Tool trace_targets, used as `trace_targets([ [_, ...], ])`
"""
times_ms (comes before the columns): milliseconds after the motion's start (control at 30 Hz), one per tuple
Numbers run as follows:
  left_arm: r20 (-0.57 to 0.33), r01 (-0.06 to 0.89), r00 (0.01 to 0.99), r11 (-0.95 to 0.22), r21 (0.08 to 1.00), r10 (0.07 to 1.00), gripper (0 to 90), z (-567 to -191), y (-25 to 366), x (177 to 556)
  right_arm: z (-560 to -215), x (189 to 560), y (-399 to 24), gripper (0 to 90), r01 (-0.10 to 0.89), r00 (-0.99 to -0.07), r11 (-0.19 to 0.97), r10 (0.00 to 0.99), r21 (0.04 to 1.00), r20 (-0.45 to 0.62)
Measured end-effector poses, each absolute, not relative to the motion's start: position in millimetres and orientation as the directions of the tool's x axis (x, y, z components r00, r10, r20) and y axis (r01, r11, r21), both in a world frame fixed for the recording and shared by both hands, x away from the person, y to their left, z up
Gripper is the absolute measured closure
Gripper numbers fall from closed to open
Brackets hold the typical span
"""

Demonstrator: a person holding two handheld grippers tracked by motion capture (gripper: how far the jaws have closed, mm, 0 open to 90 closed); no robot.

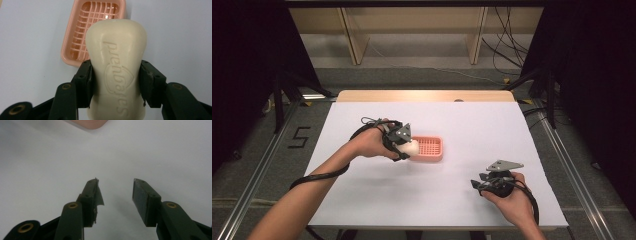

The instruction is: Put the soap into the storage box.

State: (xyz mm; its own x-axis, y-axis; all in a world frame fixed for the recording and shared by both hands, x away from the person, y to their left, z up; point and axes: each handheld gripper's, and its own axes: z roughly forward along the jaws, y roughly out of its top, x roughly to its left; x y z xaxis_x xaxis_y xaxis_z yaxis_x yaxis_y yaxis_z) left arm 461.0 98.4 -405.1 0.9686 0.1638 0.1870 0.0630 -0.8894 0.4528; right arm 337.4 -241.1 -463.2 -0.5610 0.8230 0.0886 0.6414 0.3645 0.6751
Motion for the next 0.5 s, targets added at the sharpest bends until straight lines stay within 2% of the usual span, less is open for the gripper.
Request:
trace_targets([
  [100,0.179,0.077,0.967,-0.875,0.477,0.182,49.5,-406.8,96.5,460.9,-463.3,337.5,-241.0,56.4,0.642,-0.563,0.366,0.822,0.673,0.090],
  [500,0.189,0.058,0.968,-0.882,0.467,0.163,49.5,-404.3,91.9,464.2,-463.4,337.6,-241.1,56.3,0.643,-0.561,0.364,0.823,0.673,0.091],
])
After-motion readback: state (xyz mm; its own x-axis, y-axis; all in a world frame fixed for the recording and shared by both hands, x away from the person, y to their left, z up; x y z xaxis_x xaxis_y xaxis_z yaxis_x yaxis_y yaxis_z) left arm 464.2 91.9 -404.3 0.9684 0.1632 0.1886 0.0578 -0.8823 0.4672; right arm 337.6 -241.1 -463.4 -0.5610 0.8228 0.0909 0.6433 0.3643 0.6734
